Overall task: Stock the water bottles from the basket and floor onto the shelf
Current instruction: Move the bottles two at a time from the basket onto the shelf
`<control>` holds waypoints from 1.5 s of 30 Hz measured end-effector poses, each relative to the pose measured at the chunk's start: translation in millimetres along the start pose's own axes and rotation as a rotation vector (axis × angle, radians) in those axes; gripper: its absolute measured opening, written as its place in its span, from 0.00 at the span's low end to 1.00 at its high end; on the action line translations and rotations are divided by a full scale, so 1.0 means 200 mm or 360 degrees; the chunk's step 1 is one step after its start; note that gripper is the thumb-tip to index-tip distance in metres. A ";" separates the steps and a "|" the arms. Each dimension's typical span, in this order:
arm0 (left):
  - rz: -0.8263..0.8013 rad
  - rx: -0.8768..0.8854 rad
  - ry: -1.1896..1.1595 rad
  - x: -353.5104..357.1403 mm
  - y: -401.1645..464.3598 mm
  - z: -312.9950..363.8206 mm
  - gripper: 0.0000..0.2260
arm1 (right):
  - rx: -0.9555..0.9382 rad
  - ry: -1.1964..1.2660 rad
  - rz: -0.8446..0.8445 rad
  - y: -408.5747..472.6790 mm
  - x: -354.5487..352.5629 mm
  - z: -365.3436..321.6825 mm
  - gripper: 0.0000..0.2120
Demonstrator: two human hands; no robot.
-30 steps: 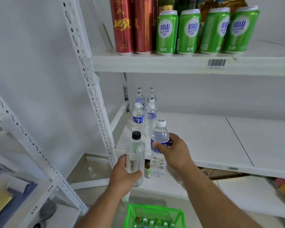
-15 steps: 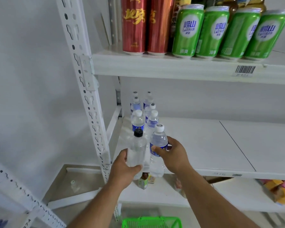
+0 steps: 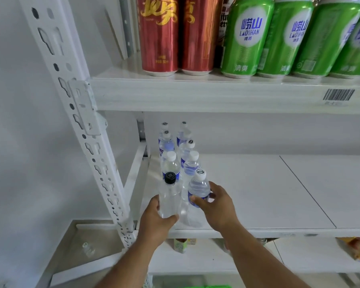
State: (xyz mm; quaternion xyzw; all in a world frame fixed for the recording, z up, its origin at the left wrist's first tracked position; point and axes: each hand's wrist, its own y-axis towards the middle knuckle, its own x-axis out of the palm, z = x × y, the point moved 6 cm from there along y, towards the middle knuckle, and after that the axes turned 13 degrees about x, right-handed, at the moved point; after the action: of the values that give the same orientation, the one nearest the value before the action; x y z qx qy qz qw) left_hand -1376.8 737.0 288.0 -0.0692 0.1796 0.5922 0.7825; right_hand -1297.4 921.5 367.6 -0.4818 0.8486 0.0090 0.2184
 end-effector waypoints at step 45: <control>-0.0221 -0.0099 0.0153 0.06 0.11 -0.09 0.41 | 0.0069 -0.0043 -0.0048 0.14 0.08 0.14 0.21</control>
State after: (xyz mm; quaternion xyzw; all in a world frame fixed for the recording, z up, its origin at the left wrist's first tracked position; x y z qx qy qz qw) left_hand -1398.1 747.5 269.5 -0.1339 0.1933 0.5377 0.8097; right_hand -1318.1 929.4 330.6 -0.4896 0.8382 -0.0062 0.2404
